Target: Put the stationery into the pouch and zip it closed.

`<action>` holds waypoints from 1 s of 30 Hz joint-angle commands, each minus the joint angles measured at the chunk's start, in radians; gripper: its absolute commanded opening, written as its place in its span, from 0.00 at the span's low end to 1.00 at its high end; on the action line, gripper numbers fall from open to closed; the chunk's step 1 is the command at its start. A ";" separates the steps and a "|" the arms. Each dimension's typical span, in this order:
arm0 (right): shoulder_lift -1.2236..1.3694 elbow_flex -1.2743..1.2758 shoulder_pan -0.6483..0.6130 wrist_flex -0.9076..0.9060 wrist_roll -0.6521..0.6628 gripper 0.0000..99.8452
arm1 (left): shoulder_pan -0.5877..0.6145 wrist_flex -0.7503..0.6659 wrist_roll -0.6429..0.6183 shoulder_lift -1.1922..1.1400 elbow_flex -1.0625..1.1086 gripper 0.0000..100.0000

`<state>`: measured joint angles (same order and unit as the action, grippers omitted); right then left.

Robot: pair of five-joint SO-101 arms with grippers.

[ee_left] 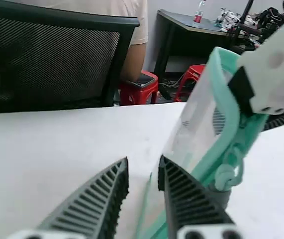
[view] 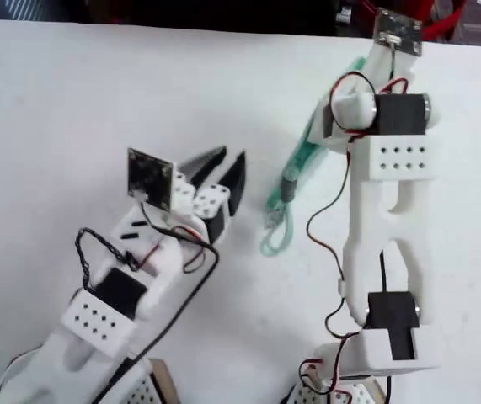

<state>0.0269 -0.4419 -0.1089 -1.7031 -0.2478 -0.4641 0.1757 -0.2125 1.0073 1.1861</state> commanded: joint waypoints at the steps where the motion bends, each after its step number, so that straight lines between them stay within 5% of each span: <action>1: 0.033 0.002 -0.035 -0.013 0.006 0.06 | -0.005 -0.068 -0.011 -0.071 -0.032 0.12; 7: 0.002 -0.009 -0.033 -0.010 0.005 0.06 | -0.058 -0.094 0.015 -0.344 -0.129 0.12; 21: 0.087 -0.069 -0.031 -0.013 0.005 0.09 | -0.265 -0.086 0.017 -0.317 -0.080 0.12; 30: 0.085 -0.074 -0.013 -0.013 0.014 0.09 | -0.251 -0.135 0.017 -0.492 -0.218 0.12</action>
<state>0.1020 -0.5140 -0.1274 -1.7062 -0.2478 -0.7265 0.0775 -0.2002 0.5700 1.0572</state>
